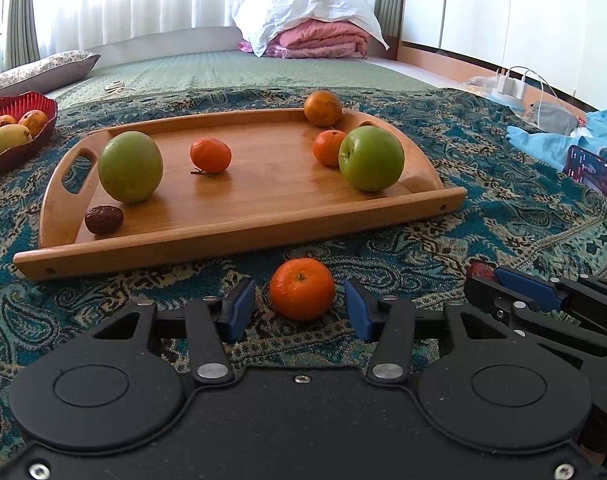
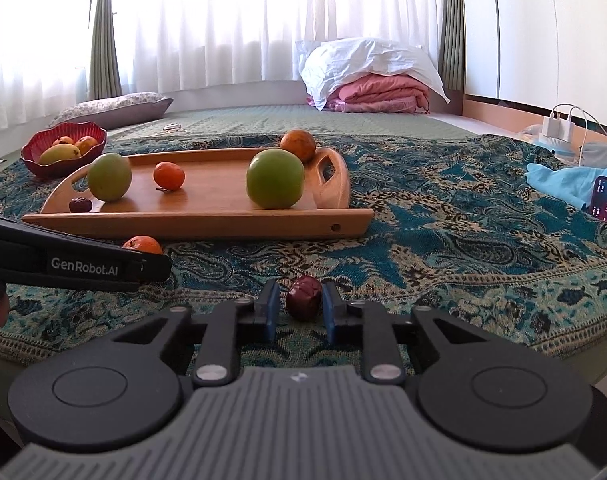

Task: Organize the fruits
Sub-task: 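Close the left tool on the mandarin while the right tool grasps the date, then carry the mandarin and the date over the tray with both tools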

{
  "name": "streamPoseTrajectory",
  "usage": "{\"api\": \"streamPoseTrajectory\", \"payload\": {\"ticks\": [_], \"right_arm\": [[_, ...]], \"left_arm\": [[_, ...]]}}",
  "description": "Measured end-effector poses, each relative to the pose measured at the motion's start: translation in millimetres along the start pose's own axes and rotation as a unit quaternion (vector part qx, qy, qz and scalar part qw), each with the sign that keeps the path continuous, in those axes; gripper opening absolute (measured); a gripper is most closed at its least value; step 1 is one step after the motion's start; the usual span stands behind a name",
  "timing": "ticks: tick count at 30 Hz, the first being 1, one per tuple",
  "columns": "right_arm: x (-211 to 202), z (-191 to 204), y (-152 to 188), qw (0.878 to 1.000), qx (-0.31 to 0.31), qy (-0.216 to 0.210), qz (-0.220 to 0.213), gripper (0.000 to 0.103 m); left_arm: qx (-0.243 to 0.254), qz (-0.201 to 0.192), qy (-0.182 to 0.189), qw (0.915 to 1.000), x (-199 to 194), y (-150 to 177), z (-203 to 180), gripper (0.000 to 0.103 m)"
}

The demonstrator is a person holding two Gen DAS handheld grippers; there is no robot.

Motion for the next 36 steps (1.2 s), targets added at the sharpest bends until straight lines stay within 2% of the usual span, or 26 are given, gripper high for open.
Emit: {"api": "streamPoseTrajectory", "payload": {"ticks": [5,9,23,36], "right_arm": [[2.6,-1.0,1.7,1.000,0.002,-0.002,0.005,0.025],[3.1,-1.0,0.9,1.000,0.000,-0.001,0.005,0.023],[7.0,6.6,-31.5,1.000,-0.006,-0.012,-0.027,0.022],[38.6,32.6,-70.1,0.998,-0.015,-0.058,-0.031,0.022]], "left_arm": [[0.002,0.000,-0.004,1.0000,3.0,0.8,-2.3,0.045],[0.001,-0.001,-0.009,1.0000,4.5,0.5,-3.0,0.033],[-0.018,-0.042,-0.034,0.9984,-9.9,-30.0,7.5,0.032],[-0.033,-0.045,-0.083,0.9950,-0.3,-54.1,45.4,0.032]]}}
Point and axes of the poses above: each gripper's, at about its wrist camera, not at the fingertips, and x roughly the way its jaws point, z to its left, y to its underside, the point moved 8 cm from there along x, roughly the way its jaws point, and after that the axes turned 9 degrees about -x, right-handed, at the moved point
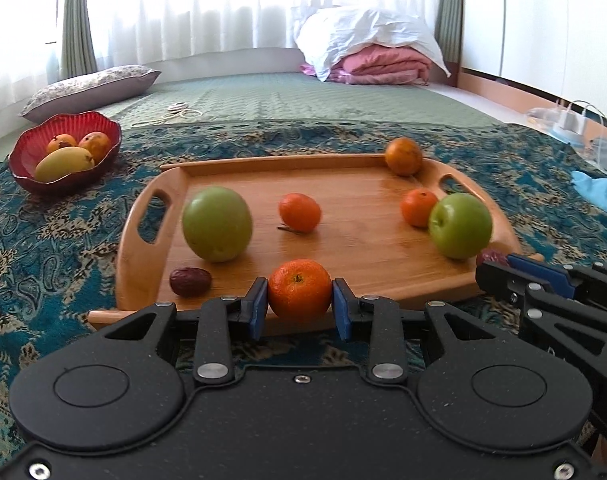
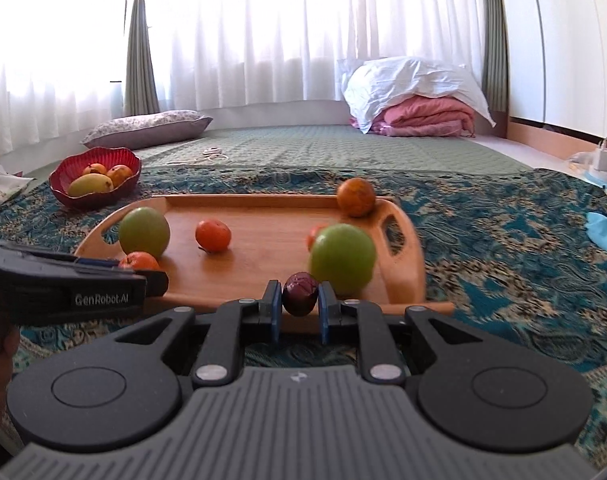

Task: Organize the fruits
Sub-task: 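Carry the mandarin and the date over the tray with both tools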

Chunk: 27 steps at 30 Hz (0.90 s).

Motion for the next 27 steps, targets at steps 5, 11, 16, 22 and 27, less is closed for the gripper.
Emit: {"api": "streamPoseTrajectory", "payload": {"ticks": [5,11,16,22,27], "right_arm": [[16.3,6.8,-7.1,1.000,-0.004,-0.010,0.006,0.022],[32.8,10.6,-10.8,1.000,-0.005,-0.021,0.020,0.022],[44.4,9.9,-9.6,0.999,0.006,-0.025,0.034,0.022],[56.3,10.9,-7.8,0.999,0.007,-0.027,0.045,0.022],[64.0,9.5,-5.8,0.998,0.008,-0.026,0.052,0.022]], "left_arm": [[-0.002,0.002,-0.008,1.0000,7.8,-3.4,8.2,0.032],[-0.007,0.008,-0.012,0.9999,18.4,-4.7,13.6,0.032],[-0.006,0.009,-0.014,0.9998,25.7,-7.0,15.8,0.032],[-0.012,0.014,-0.017,0.9997,34.0,-6.7,20.5,0.032],[-0.013,0.016,-0.019,0.9996,38.7,-7.4,22.7,0.032]]}}
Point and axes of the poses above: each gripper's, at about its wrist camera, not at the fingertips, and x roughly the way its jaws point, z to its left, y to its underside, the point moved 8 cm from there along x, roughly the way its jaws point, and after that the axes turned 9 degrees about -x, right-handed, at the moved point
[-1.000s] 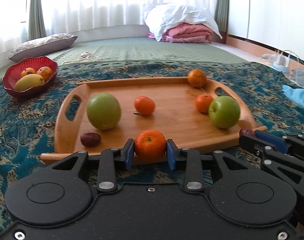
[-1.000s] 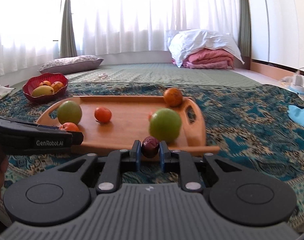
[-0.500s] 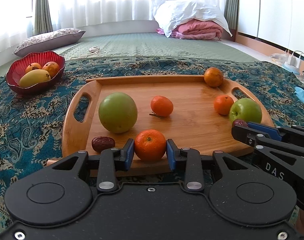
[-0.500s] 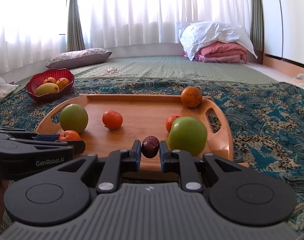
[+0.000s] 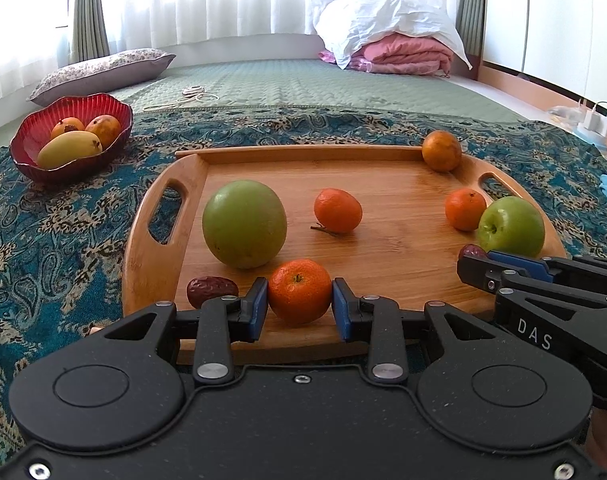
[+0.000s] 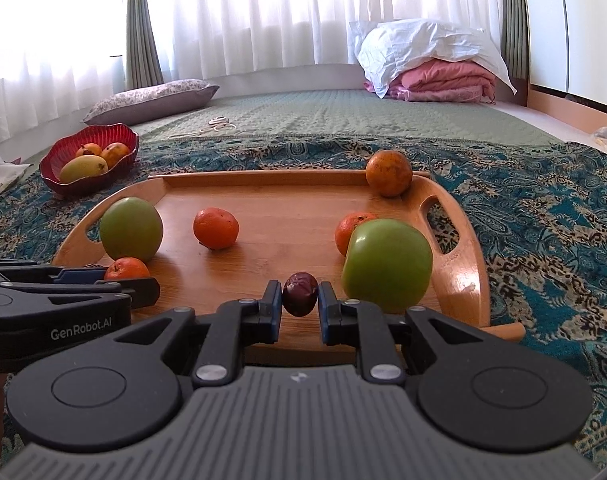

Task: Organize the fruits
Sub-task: 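Carry the mandarin and the date over the tray with both tools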

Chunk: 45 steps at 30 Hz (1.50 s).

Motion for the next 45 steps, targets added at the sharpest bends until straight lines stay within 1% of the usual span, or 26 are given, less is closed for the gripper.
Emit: {"api": "streamPoseTrajectory", "payload": {"ticks": [7,21,34,39,45], "right_arm": [[8.0,-0.5,-4.2,1.000,0.000,0.000,0.004,0.022],[24.2,0.3,-4.8,1.000,-0.003,0.000,0.024,0.023],[31.2,1.4,-7.5,1.000,-0.009,0.000,0.029,0.023],[40.0,0.4,-14.7,0.999,-0.008,-0.003,0.032,0.023],[45.8,0.0,-16.9,0.999,-0.008,-0.006,0.039,0.023]], "left_arm": [[-0.003,0.002,-0.003,1.0000,6.2,-1.5,2.8,0.032],[-0.013,0.006,-0.008,0.9999,16.7,-5.6,5.9,0.032],[-0.015,0.008,-0.008,0.9998,25.8,-11.5,6.4,0.032],[-0.037,0.017,-0.003,0.9992,35.3,-21.0,9.2,0.032],[-0.024,0.015,-0.011,0.9995,40.9,-23.0,8.5,0.032]]}}
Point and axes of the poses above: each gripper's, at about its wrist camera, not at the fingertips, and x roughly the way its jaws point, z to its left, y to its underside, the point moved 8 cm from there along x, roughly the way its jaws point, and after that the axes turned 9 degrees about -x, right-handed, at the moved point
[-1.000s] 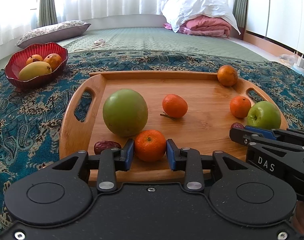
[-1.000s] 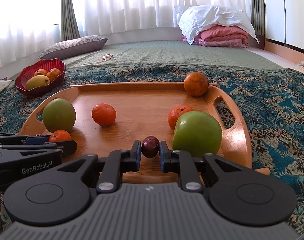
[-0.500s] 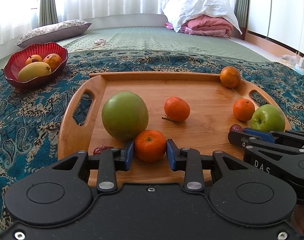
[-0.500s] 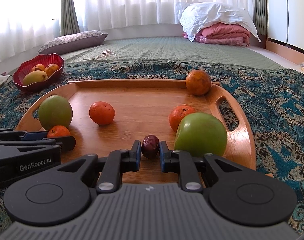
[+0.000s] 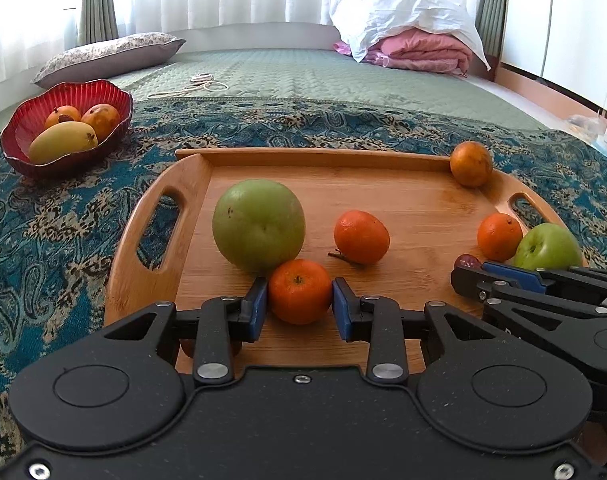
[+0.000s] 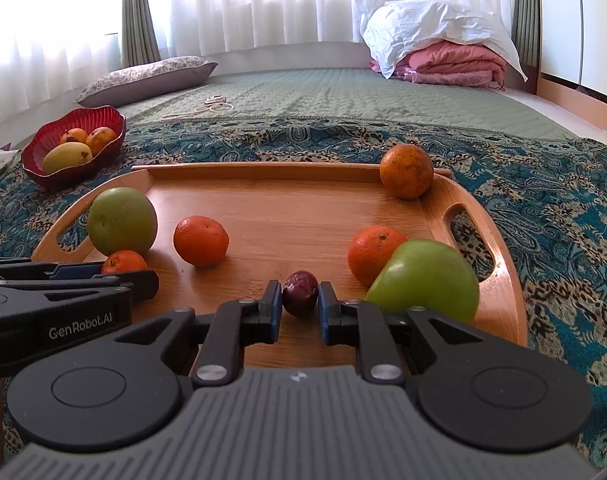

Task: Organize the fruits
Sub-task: 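Carry the mandarin and the date over the tray with both tools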

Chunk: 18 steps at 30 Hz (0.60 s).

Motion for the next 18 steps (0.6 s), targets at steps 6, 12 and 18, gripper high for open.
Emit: {"api": "streamPoseTrajectory", "payload": {"ticks": [6,12,18], "right_arm": [[0.8,-0.8,1.5,1.000,0.004,-0.002,0.004,0.023],[-0.5,-1.2,1.3,1.000,0.010,-0.006,0.004,0.028],[-5.7,-0.7,1.5,1.000,0.014,-0.008,-0.001,0.038]], "left_arm": [[0.002,0.001,-0.002,1.0000,-0.2,0.9,-1.2,0.033],[0.006,-0.006,-0.003,1.0000,-4.4,-1.1,-3.2,0.039],[0.014,-0.016,-0.004,0.9998,-11.1,-5.4,-4.9,0.046]]}}
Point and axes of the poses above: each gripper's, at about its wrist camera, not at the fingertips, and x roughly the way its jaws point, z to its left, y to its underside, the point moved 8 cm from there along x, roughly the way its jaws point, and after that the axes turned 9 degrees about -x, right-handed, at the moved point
